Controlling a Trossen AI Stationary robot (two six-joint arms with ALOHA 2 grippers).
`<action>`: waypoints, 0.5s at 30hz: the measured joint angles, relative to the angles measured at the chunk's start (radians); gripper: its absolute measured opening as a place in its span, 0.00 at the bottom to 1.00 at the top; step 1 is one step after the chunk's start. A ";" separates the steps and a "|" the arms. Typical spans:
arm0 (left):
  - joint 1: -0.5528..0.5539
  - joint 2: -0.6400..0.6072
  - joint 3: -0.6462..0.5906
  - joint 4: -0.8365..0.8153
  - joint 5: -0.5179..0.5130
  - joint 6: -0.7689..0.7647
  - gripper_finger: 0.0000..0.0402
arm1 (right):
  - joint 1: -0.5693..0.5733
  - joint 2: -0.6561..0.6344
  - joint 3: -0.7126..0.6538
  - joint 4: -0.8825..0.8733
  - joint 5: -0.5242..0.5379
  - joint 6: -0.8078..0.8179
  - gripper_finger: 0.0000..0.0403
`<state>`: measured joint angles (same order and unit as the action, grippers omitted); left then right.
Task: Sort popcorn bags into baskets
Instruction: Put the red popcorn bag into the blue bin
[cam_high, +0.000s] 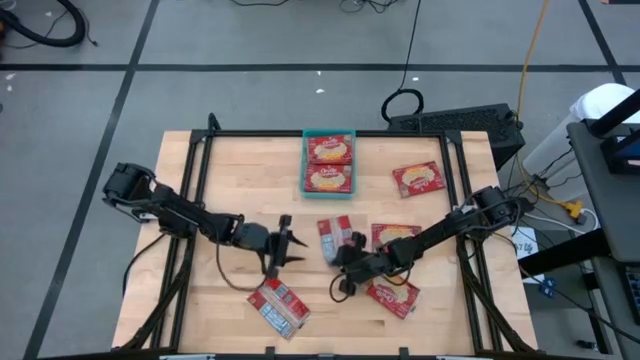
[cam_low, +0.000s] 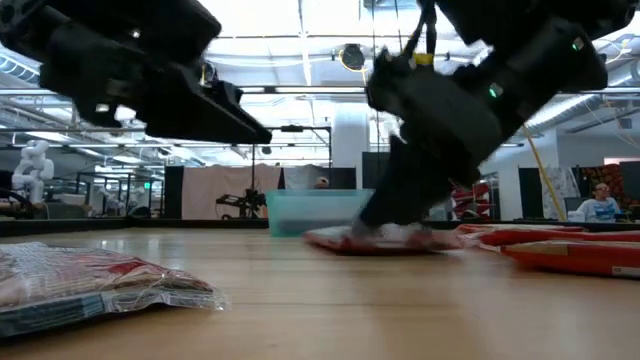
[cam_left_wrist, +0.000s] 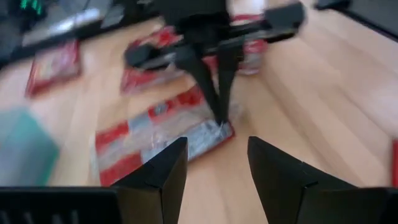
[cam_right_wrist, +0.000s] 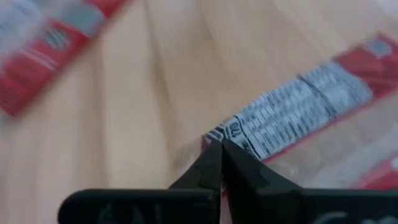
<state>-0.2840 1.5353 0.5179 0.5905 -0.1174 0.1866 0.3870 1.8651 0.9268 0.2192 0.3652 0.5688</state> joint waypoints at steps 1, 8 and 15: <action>-0.016 0.010 0.000 0.016 -0.003 0.033 0.43 | 0.000 -0.003 0.000 0.027 0.000 -0.002 0.00; -0.114 0.142 0.009 0.164 -0.103 0.224 0.56 | -0.010 -0.056 0.001 0.096 -0.012 0.029 0.00; -0.126 0.294 0.093 0.184 -0.197 0.272 0.72 | -0.007 -0.119 0.002 0.018 -0.006 0.040 0.00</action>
<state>-0.4103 1.8294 0.6107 0.7744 -0.3143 0.4591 0.3804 1.7458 0.9290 0.2367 0.3597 0.6085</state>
